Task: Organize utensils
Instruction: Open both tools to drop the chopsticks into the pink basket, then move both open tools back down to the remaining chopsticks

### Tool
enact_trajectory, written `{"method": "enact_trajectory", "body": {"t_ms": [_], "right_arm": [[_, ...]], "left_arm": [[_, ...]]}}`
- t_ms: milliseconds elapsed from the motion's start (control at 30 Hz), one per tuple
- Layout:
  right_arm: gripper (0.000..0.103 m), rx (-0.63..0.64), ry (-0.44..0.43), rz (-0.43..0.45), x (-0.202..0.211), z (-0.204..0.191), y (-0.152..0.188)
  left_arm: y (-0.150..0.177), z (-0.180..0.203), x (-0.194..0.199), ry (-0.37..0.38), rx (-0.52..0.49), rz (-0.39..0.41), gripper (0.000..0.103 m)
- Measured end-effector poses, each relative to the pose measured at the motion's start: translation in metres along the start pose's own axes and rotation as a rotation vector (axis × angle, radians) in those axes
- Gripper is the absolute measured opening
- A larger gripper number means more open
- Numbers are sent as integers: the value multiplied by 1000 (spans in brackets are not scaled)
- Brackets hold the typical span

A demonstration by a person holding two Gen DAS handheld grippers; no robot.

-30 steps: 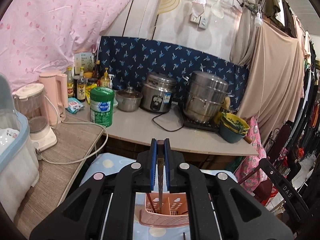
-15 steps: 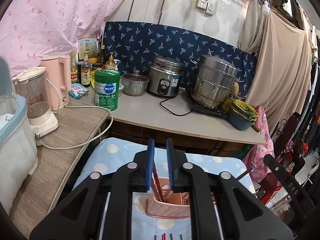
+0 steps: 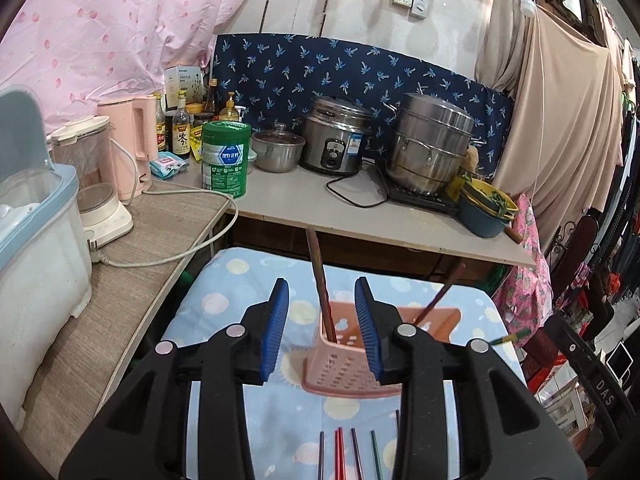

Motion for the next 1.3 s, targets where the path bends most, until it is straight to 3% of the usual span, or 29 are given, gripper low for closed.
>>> {"method": "enact_trajectory", "body": {"t_ms": [600,1300], "right_arm": [[18,50,50,-136,57,14,93],[18,99,85,-288,83,22,184]], "left_arm": [[98,-4,44,-39,-62,-130,33],[198,-26,67,-66,-76,-309,33]]}}
Point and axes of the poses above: each gripper's, at about its wrist camera, not at the fingertips, and x roughly against the way its jaws point, z to its right, y to its underside, the point moved 5 cm from there along -x, roughly the way its jaws point, and after that the axes turned 7 degrees about z, right-handed, at the moved point
